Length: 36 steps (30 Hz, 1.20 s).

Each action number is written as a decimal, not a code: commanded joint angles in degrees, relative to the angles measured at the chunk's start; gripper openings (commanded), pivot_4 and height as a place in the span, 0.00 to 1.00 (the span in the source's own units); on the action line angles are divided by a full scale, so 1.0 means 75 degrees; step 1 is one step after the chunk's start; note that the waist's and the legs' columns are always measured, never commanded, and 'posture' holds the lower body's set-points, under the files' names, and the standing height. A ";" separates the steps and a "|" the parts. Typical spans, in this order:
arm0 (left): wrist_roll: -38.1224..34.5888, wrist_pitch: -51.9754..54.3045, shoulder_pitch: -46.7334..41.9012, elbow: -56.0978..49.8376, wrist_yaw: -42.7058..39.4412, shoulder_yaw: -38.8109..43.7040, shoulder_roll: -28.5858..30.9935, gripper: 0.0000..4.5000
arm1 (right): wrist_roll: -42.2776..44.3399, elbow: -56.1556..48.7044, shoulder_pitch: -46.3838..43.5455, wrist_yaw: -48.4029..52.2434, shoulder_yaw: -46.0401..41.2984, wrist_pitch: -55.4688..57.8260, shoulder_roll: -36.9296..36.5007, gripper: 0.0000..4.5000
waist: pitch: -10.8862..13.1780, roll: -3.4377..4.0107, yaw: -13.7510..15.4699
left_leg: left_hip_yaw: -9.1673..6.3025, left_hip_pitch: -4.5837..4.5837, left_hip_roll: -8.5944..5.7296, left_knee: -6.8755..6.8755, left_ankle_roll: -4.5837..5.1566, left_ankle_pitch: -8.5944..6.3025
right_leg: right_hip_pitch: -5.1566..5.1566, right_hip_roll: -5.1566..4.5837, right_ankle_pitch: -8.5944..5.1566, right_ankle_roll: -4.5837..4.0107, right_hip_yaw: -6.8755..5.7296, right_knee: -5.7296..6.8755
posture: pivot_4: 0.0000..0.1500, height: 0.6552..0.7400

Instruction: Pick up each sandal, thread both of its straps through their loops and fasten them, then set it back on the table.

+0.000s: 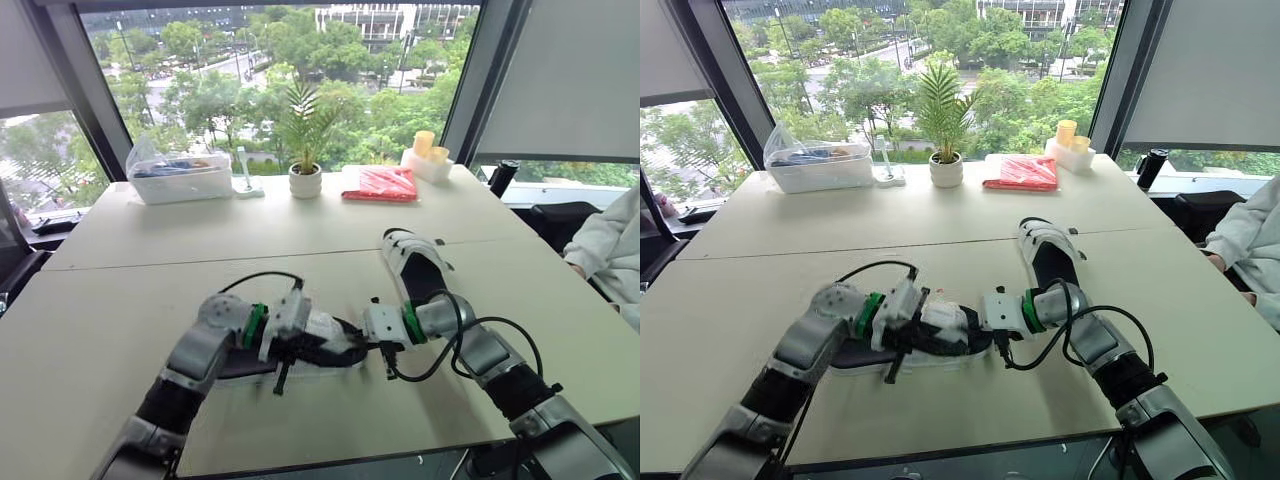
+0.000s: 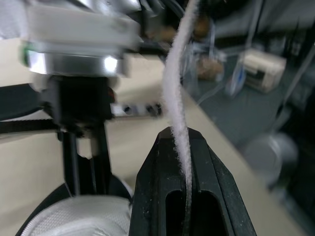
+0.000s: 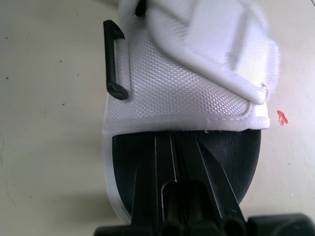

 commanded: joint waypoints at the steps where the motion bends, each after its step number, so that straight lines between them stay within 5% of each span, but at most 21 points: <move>1: 0.0521 -0.2063 0.0081 -0.0060 -0.0191 -0.0370 0.0335 0.01 | -0.0265 0.0146 0.0192 0.0135 0.0292 0.0050 0.0000 0.00 | 0.0000 0.0000 0.0003 | -0.0001 -0.0002 0.0000 -0.0004 0.0001 0.0000 | -0.0002 0.0000 0.0000 0.0001 0.0000 -0.0004 | 1.00 1.00; 3: 0.0783 -0.2812 0.0102 0.0064 -0.0151 -0.0584 0.0518 0.01 | -0.0267 0.0110 0.0228 0.0151 0.0325 0.0050 0.0025 0.00 | 0.0000 0.0001 -0.0005 | 0.0000 -0.0002 0.0000 -0.0006 0.0007 -0.0004 | -0.0002 -0.0001 0.0008 0.0014 -0.0001 -0.0009 | 1.00 1.00; 6: 0.1126 -0.3181 0.0083 0.0122 0.0220 -0.0768 0.0626 0.20 | -0.0265 0.0066 0.0268 0.0164 0.0356 0.0058 0.0052 0.00 | -0.0001 0.0002 -0.0006 | 0.0002 -0.0003 -0.0001 -0.0011 0.0016 -0.0010 | -0.0002 -0.0002 0.0009 0.0017 -0.0001 -0.0017 | 1.00 1.00; 13: 0.1370 -0.3967 0.0194 -0.0274 0.0671 -0.0847 0.1254 0.99 | -0.0240 0.0026 0.0301 0.0211 0.0369 0.0074 0.0052 0.00 | 0.0000 0.0004 -0.0012 | 0.0001 -0.0003 0.0000 -0.0011 0.0019 -0.0011 | -0.0001 -0.0002 0.0009 0.0018 -0.0003 -0.0016 | 1.00 1.00; 18: 0.0491 -0.3293 0.0523 -0.0931 0.1087 -0.0162 0.1895 1.00 | -0.0229 0.0034 0.0301 0.0239 0.0365 0.0080 0.0049 0.00 | 0.0000 0.0005 -0.0016 | 0.0000 -0.0003 0.0000 -0.0010 0.0021 -0.0012 | -0.0002 -0.0002 0.0009 0.0019 -0.0003 -0.0015 | 1.00 1.00; 29: -0.3316 0.2391 0.3173 -0.3720 0.1967 0.1509 0.3872 1.00 | -0.0246 0.0333 0.0147 0.0292 0.0364 -0.0099 0.0089 0.00 | 0.0009 0.0016 -0.0025 | -0.0001 -0.0001 0.0005 -0.0012 0.0030 -0.0017 | 0.0004 0.0000 0.0005 0.0018 -0.0008 -0.0015 | 1.00 1.00; 36: -0.3702 0.5063 0.3424 -0.3625 0.3797 0.0756 0.2858 1.00 | -0.0255 0.0464 0.0032 0.0343 0.0381 -0.0153 0.0178 0.00 | 0.0010 0.0019 -0.0020 | -0.0002 0.0008 0.0008 -0.0003 0.0030 -0.0017 | 0.0017 0.0003 -0.0003 0.0006 -0.0010 -0.0015 | 1.00 1.00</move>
